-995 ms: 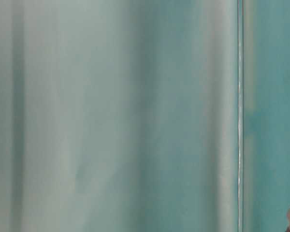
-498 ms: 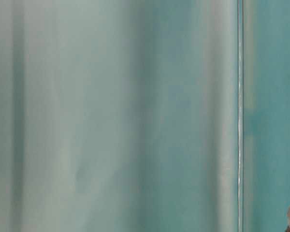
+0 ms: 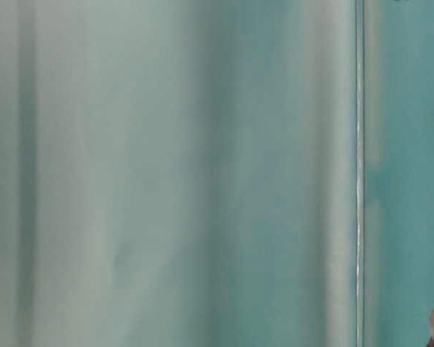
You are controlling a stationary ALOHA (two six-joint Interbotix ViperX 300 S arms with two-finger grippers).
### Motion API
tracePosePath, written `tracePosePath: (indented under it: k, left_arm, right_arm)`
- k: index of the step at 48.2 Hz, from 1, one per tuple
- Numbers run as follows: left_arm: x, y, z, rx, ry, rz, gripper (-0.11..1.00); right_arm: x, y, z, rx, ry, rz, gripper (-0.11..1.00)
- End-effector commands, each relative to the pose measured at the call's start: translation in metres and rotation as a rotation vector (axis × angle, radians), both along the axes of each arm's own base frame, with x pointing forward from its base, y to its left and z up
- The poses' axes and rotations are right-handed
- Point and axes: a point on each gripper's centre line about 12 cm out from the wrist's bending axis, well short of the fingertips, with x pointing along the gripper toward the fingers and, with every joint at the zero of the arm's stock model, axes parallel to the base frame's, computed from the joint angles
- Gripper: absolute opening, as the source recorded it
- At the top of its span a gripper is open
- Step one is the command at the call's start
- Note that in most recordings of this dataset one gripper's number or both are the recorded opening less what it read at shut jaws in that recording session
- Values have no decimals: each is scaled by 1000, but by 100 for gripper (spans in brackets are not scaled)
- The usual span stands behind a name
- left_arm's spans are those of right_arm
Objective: Insert the wire into the hole on the right side and pull it with the left arm.
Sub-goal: 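Push the wire tip leftward through the bracket hole with the right gripper, then move the left gripper right and close it on the protruding wire tip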
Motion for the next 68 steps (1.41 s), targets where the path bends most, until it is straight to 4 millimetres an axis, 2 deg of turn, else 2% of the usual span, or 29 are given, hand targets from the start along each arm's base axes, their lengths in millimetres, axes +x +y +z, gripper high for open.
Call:
tracePosePath:
  k: [1,23,35,53,68]
  left_arm:
    - [5,0,13,-9,-42,4,92]
    - [5,1,12,-8,-34,7,92]
    - [6,1,22,-14,-25,8,92]
    - [19,-10,30,-7,27,-16,92]
    - [22,-12,31,-7,31,-19,92]
  right_arm:
    - [5,1,9,11,-29,-4,2]
    - [13,3,9,6,-29,26,2]
    - [18,0,6,12,-11,17,2]
    - [18,-2,6,13,-12,12,2]
    - [18,-2,6,13,-12,12,2]
